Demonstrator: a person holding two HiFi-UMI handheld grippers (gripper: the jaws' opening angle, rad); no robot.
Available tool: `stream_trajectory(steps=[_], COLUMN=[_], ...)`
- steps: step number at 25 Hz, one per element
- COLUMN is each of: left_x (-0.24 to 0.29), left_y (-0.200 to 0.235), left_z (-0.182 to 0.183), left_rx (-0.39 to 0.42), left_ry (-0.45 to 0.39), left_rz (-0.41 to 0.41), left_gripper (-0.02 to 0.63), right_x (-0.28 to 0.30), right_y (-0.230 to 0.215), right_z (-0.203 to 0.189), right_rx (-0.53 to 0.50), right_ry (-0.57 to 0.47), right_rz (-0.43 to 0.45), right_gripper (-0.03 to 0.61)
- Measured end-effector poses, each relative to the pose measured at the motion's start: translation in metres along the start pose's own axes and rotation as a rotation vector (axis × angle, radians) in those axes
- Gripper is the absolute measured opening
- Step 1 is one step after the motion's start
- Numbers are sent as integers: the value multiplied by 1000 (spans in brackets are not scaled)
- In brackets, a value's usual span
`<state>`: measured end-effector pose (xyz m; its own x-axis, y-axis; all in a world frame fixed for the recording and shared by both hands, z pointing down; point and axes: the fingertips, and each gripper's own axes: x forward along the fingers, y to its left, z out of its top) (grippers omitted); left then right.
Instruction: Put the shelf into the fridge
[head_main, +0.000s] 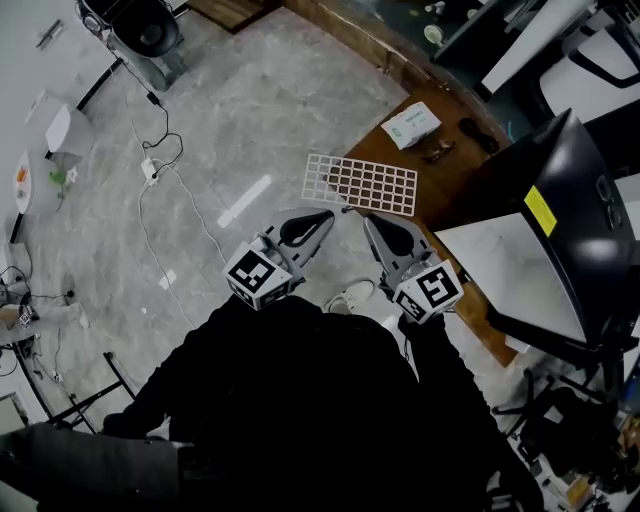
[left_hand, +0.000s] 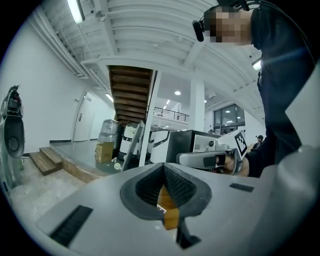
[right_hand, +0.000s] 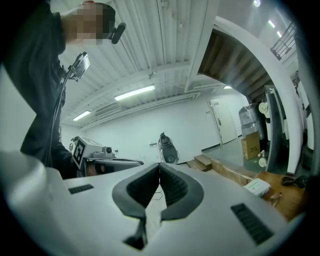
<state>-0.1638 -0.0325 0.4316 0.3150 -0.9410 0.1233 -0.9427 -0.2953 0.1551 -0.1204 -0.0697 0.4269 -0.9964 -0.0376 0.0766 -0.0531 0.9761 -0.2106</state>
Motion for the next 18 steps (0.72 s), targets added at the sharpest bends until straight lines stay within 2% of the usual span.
stream_trajectory(steps=[4, 7, 12, 15, 18], left_x=[32, 47, 64, 67, 63], left_y=[0, 11, 51, 77, 103], left_z=[-27, -56, -125, -169, -211], left_rx=[-56, -159, -493, -664, -848], left_ry=[5, 11, 6, -2, -62], left_rz=[38, 71, 120, 167, 230], left_gripper=[8, 8, 9, 13, 47], right_x=[-7, -3, 17, 33, 46], right_y=[-30, -46, -63, -71, -78], right_z=[-11, -18, -30, -32, -37], right_rx=[-5, 5, 47, 89, 100], right_ry=[22, 37, 55, 57, 63], right_rz=[2, 5, 19, 23, 13], right_gripper=[8, 8, 8, 8, 8])
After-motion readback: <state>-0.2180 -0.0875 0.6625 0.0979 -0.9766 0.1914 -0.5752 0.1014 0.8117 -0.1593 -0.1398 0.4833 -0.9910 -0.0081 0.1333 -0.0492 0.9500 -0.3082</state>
